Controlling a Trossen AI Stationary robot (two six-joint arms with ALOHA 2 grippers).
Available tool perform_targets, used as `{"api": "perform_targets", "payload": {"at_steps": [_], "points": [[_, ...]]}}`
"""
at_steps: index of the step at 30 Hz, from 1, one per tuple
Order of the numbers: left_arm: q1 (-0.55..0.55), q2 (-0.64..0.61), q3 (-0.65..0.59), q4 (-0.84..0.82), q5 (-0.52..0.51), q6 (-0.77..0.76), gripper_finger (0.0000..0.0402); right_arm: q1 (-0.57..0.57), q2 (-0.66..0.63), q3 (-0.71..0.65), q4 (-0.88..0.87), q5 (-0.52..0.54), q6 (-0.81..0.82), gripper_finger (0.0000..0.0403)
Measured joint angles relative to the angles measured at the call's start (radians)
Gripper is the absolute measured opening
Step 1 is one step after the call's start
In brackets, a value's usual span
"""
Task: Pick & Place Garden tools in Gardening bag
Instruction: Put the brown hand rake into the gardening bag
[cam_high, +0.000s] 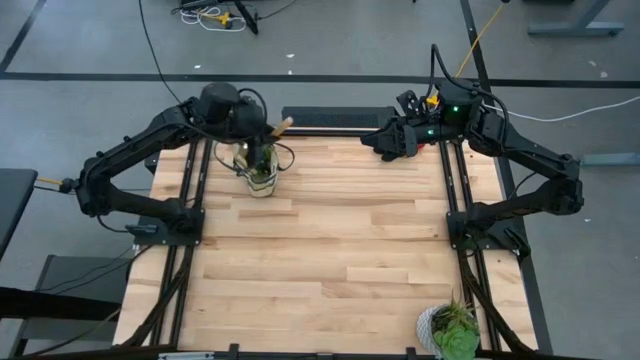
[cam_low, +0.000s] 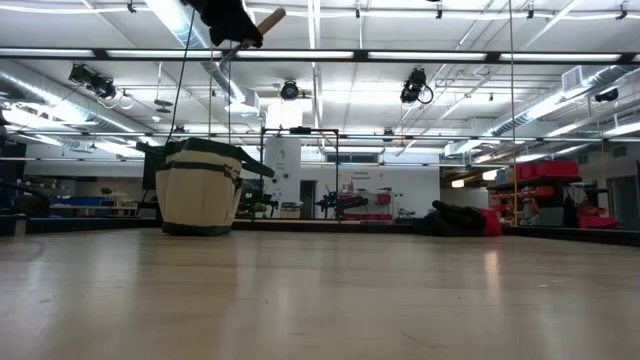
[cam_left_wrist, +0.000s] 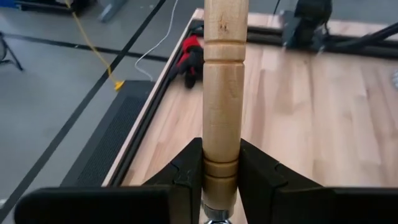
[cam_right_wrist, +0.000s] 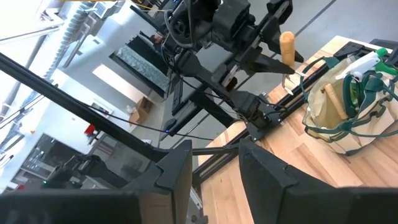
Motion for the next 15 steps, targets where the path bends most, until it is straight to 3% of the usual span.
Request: {"api": "perform_targets", "payload": {"at_steps": [15], "points": [[0.000, 0.000, 0.000, 0.017, 0.019, 0.020, 0.0079, 0.000, 0.000, 0.000, 0.000, -0.003, -0.027, 0.0132]]}}
